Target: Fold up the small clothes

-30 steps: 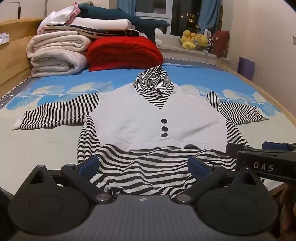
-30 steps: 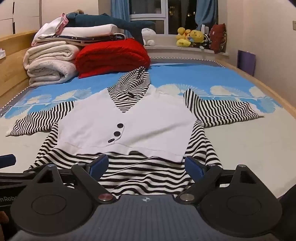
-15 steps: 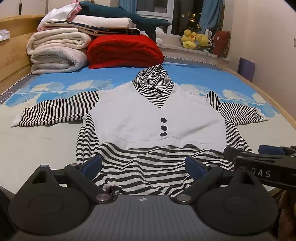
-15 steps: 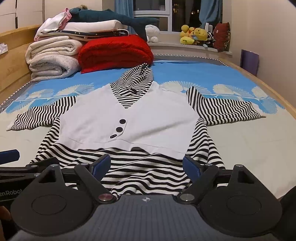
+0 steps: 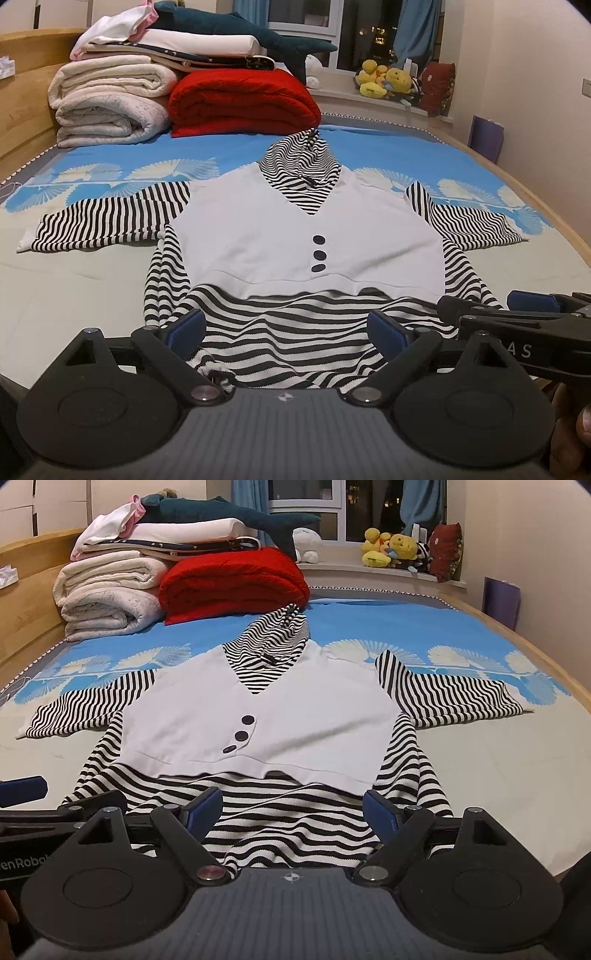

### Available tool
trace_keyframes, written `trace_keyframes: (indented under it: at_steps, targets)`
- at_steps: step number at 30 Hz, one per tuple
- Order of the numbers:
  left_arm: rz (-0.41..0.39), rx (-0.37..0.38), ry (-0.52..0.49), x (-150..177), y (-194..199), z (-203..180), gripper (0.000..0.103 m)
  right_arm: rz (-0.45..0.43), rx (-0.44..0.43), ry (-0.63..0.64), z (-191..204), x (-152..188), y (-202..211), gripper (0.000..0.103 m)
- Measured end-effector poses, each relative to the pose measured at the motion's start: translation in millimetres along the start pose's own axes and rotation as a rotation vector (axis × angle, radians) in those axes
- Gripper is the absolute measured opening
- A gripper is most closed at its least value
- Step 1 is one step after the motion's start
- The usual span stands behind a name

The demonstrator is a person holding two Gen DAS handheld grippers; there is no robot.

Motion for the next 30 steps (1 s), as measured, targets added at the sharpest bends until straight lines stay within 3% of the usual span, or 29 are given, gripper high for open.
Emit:
trace_keyframes:
  at_steps: [3,10,21,30]
  targets:
    - [0.024,-0.015,-0.017,1.6,-1.9,0.0,0.096,-0.001,0.003,0.007,0.6,0.0,0.2,0.084]
    - [-0.008,-0.017,-0.022,2.3,-3.0,-1.6,0.092,-0.004,0.011,0.012,1.7,0.0,-0.5,0.084]
    - [0.051,-0.027,-0.025,3.6,-5.1,0.6,0.090,-0.001,0.011,0.018,2.6,0.7,-1.5,0.084]
    - [0.023,-0.053,-0.026,-9.3,0.3,5.2,0.067,0.002,0.024,-0.001,-2.2,-0.9,-3.8,0.084]
Point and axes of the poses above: each gripper's, at about its wrist camera, not at the fingertips, and y roughly against the way its jaws point, z to its left, x to its underside, the point moved 4 cm from there along -y, roughly the way its jaws point, and after that the axes turned 2 degrees about y, right-handed, at the moved point
